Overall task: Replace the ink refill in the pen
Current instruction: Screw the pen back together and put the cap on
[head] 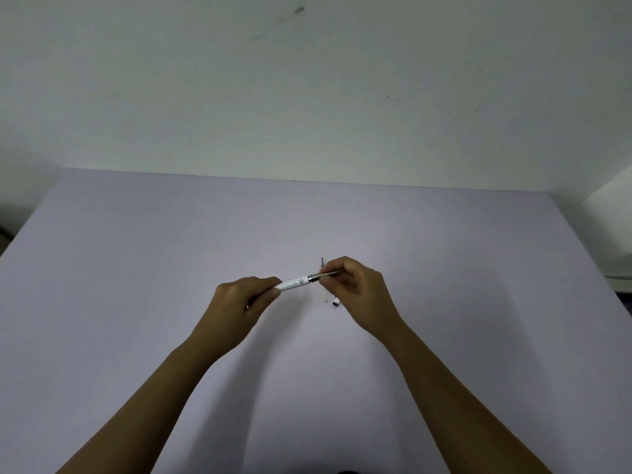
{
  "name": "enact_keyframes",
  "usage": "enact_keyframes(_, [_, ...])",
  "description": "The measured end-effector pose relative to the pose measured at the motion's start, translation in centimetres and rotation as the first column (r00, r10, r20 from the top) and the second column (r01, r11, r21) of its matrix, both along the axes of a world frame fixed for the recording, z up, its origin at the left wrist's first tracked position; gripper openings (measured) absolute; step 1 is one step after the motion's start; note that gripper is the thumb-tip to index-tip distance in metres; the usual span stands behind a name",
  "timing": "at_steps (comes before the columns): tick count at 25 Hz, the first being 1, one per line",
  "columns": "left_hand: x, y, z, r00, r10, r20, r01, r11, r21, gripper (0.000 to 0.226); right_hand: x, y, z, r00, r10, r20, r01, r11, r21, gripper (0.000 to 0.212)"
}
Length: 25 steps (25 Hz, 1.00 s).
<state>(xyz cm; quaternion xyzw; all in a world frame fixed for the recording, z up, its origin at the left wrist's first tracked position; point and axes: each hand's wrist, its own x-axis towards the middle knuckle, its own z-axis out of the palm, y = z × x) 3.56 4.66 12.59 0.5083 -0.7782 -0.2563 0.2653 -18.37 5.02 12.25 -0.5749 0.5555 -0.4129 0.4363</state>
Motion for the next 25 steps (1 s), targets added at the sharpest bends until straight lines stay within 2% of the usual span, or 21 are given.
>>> enact_keyframes(1, [0.0, 0.0, 0.1, 1.000, 0.007, -0.009, -0.008, 1.000, -0.012, 0.012, 0.1, -0.1, 0.2, 0.997, -0.012, -0.072, 0.008, 0.999, -0.049, 0.009])
enact_keyframes(3, [0.0, 0.1, 0.4, 1.000, 0.008, -0.013, -0.008, 0.999, -0.044, 0.011, 0.5, -0.3, 0.5, 0.978, -0.047, -0.205, 0.021, 0.992, -0.126, 0.024])
enact_keyframes(4, [0.1, 0.2, 0.5, 1.000, 0.003, -0.010, -0.004, 0.998, -0.061, 0.010, 0.7, -0.4, 0.6, 0.974, -0.071, -0.215, 0.041, 0.989, -0.139, 0.025])
enact_keyframes(6, [0.0, 0.2, 0.7, 1.000, 0.005, -0.010, -0.006, 0.997, -0.072, 0.009, 0.9, -0.6, 1.0, 0.986, -0.092, -0.136, 0.076, 0.990, -0.118, 0.011])
enact_keyframes(8, [0.1, 0.2, 0.7, 1.000, 0.024, -0.011, -0.025, 0.998, -0.059, 0.009, 0.4, -0.8, 1.3, 0.996, -0.026, -0.084, 0.017, 0.994, -0.104, 0.015])
enact_keyframes(12, [0.1, 0.2, 1.0, 1.000, -0.003, -0.017, 0.002, 0.998, -0.057, 0.011, -0.3, -1.0, 1.5, 0.977, 0.057, -0.207, -0.078, 0.992, -0.097, 0.010])
enact_keyframes(14, [0.2, 0.3, 1.2, 1.000, -0.015, -0.022, 0.013, 0.998, -0.060, 0.012, -0.3, -1.0, 1.7, 0.975, 0.065, -0.214, -0.087, 0.992, -0.094, 0.013])
enact_keyframes(16, [0.2, 0.3, 1.2, 1.000, -0.009, -0.022, 0.008, 0.998, -0.061, 0.014, -0.6, -1.1, 2.0, 0.973, 0.103, -0.207, -0.131, 0.983, -0.127, 0.003])
enact_keyframes(18, [0.2, 0.3, 1.2, 1.000, -0.016, -0.023, 0.014, 0.998, -0.060, 0.011, -0.9, -1.3, 2.1, 0.958, 0.144, -0.249, -0.189, 0.968, -0.166, 0.002])
enact_keyframes(21, [0.2, 0.4, 1.2, 0.999, -0.020, -0.045, 0.017, 0.997, -0.070, 0.014, -1.0, -1.6, 2.3, 0.915, 0.131, -0.380, -0.210, 0.962, -0.173, 0.020])
enact_keyframes(25, [0.1, 0.4, 1.3, 0.999, -0.030, -0.046, 0.027, 0.998, -0.065, 0.017, -1.4, -1.6, 2.4, 0.908, 0.201, -0.367, -0.274, 0.949, -0.159, 0.011])
